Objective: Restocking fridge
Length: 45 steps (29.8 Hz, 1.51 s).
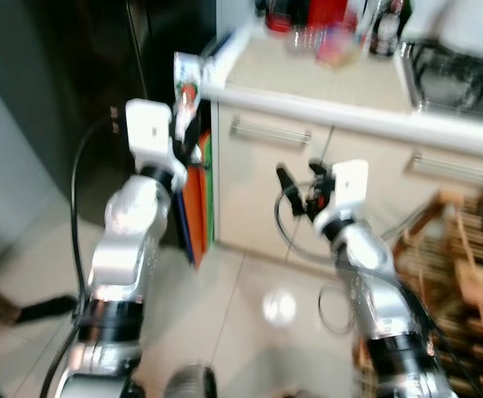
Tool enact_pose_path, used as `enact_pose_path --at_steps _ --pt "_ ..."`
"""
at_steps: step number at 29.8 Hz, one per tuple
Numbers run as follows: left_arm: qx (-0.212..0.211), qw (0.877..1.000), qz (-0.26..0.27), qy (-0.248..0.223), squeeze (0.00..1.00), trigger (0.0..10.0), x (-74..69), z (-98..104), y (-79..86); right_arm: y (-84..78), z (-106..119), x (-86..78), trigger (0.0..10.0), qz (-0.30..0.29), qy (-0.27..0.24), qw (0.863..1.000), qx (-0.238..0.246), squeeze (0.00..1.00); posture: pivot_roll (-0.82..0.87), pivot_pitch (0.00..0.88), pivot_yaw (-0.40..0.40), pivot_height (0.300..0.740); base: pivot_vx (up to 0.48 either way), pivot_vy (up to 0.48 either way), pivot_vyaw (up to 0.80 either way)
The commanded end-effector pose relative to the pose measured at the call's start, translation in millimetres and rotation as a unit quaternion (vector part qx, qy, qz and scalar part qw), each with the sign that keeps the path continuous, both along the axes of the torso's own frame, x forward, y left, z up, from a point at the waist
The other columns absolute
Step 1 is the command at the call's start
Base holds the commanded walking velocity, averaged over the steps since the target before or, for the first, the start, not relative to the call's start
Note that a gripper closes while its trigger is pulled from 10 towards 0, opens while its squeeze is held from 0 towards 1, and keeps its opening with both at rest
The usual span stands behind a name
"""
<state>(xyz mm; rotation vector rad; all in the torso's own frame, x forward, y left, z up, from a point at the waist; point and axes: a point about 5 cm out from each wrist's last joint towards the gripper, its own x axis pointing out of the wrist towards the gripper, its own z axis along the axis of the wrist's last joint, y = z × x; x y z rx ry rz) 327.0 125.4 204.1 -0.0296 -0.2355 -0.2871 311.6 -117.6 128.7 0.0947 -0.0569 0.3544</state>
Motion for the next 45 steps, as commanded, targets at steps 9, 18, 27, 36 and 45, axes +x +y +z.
enact_pose_path --at_steps 9,18,27,36,45 --pt "0.006 1.000 -0.008 -0.011 0.00 0.0 2.1 5.6 -1.9 -0.8 3.6 3.0 10.0 -0.007 -0.007 1.000 0.001 0.00 -0.02 0.007 -0.020 0.740 -0.311 0.000 0.00" --pt "0.009 1.000 -0.006 -0.007 0.00 0.0 3.4 2.4 -2.2 -1.1 3.7 2.9 10.0 -0.007 -0.009 1.000 -0.005 0.00 -0.02 0.002 -0.020 0.740 -0.057 0.000 0.00" --pt "0.020 1.000 -0.013 -0.008 0.00 0.0 2.6 -0.3 -4.6 -0.5 3.2 2.8 10.0 -0.006 -0.009 1.000 -0.004 0.00 -0.02 0.005 -0.018 0.740 0.000 -0.152 0.00" --pt "0.030 0.999 -0.024 -0.025 0.00 0.0 -1.8 1.4 -10.3 -0.7 1.5 2.0 10.0 -0.007 -0.006 1.000 -0.006 0.00 -0.02 0.012 -0.016 0.740 0.000 -0.480 0.00" --pt "0.042 0.999 -0.021 -0.023 0.00 0.0 -0.4 -1.7 -9.3 -3.3 2.2 1.7 10.0 -0.009 -0.007 1.000 -0.006 0.00 -0.03 0.013 -0.021 0.740 0.000 -0.477 0.00"
